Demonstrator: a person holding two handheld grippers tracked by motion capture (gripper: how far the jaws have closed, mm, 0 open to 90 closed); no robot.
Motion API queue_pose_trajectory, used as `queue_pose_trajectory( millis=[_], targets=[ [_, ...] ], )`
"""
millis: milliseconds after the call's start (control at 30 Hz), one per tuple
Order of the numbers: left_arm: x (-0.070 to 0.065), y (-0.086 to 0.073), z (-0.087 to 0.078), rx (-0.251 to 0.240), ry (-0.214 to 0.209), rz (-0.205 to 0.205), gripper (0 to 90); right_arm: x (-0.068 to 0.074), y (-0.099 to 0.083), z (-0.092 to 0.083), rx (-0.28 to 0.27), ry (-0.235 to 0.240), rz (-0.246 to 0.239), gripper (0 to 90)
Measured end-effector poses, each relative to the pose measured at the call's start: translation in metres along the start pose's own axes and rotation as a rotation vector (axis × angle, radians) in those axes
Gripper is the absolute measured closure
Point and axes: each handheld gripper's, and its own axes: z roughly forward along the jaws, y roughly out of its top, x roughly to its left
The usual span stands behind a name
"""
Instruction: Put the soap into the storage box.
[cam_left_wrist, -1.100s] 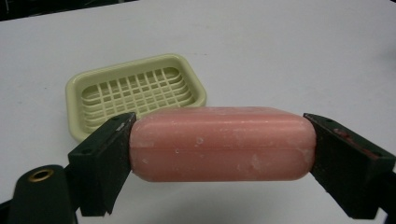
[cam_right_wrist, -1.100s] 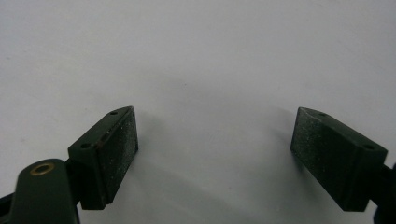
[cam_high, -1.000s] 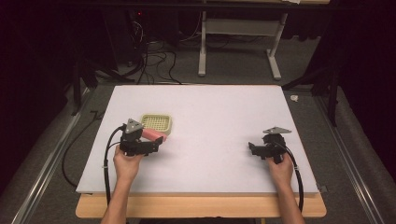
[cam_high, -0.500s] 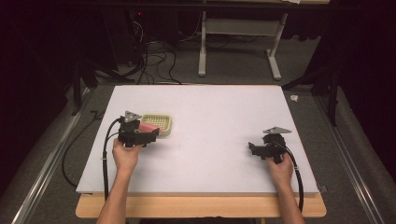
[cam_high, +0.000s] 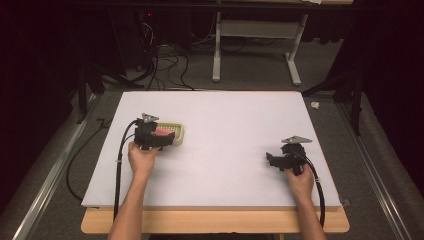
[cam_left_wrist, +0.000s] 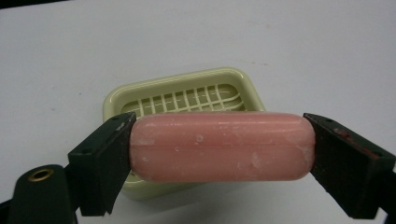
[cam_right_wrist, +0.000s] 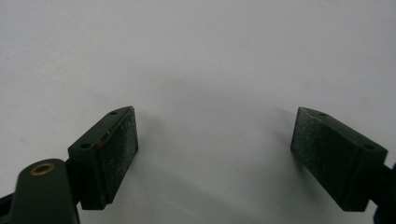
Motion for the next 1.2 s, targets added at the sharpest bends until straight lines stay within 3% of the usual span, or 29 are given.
queue_pose_trajectory(
  millis=[200,400,600,667,1000,1200],
  targets=[
    [0.002,0.0,0.008,-0.01,0.008,-0.039,14.1,0.0,0.0,0.0,0.0,0.0,0.0,15.5],
    [0.002,0.0,0.015,-0.002,0.039,-0.041,14.1,0.0,0.0,0.0,-0.001,-0.001,-0.002,15.5],
    [-0.002,-0.002,0.021,0.015,0.072,-0.026,14.1,0.0,0.0,0.0,0.0,0.0,0.0,15.5],
    [-0.005,-0.002,0.022,0.021,0.084,-0.004,14.0,0.0,0.0,0.0,0.0,0.0,0.0,15.5],
    [-0.005,-0.006,0.025,0.082,0.097,0.021,13.7,0.0,0.0,0.0,0.0,0.001,0.0,15.4],
    [-0.007,-0.006,0.028,0.084,0.11,0.028,13.7,0.0,0.0,0.0,0.0,0.001,0.0,15.4]
  ],
)
